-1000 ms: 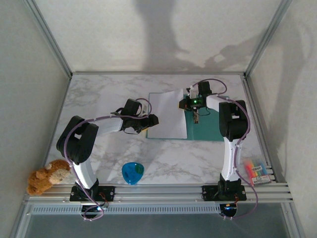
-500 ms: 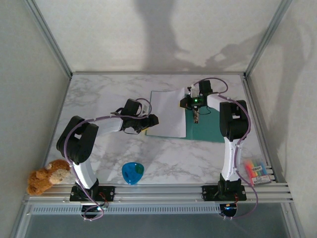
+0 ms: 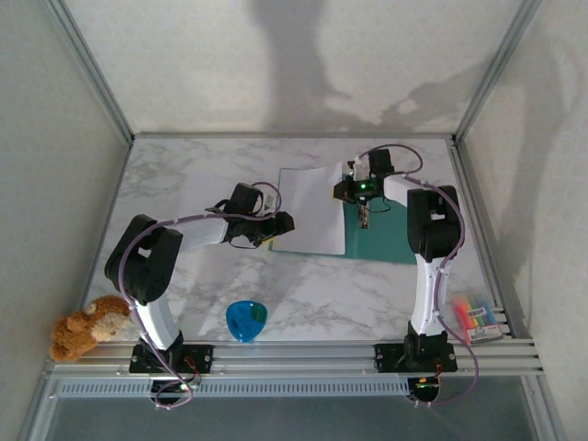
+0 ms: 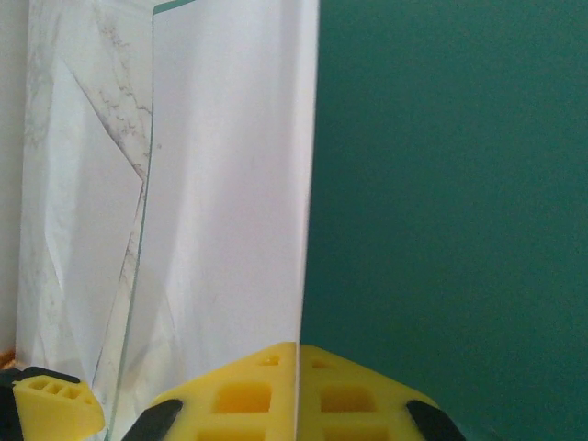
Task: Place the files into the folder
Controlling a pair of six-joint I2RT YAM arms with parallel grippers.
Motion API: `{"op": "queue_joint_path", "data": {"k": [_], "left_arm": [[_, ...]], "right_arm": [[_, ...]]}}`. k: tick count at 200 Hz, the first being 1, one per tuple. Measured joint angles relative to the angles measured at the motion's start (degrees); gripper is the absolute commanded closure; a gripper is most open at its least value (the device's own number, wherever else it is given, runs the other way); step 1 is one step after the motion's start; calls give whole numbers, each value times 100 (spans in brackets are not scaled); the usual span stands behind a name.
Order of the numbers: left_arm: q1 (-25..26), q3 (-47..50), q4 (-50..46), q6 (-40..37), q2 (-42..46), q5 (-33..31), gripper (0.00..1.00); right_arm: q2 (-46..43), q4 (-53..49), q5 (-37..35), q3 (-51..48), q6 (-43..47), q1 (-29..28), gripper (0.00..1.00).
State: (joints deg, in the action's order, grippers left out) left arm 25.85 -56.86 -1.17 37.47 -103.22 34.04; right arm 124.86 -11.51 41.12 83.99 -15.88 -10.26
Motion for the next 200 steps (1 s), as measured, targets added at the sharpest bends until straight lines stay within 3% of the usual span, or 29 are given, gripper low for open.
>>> {"op": "queue_joint_path", "data": {"k": [200], "left_arm": [[2, 535, 184, 0, 199, 2, 20]], "right_arm": [[-68, 293, -103, -212, -160, 0, 100]]}}
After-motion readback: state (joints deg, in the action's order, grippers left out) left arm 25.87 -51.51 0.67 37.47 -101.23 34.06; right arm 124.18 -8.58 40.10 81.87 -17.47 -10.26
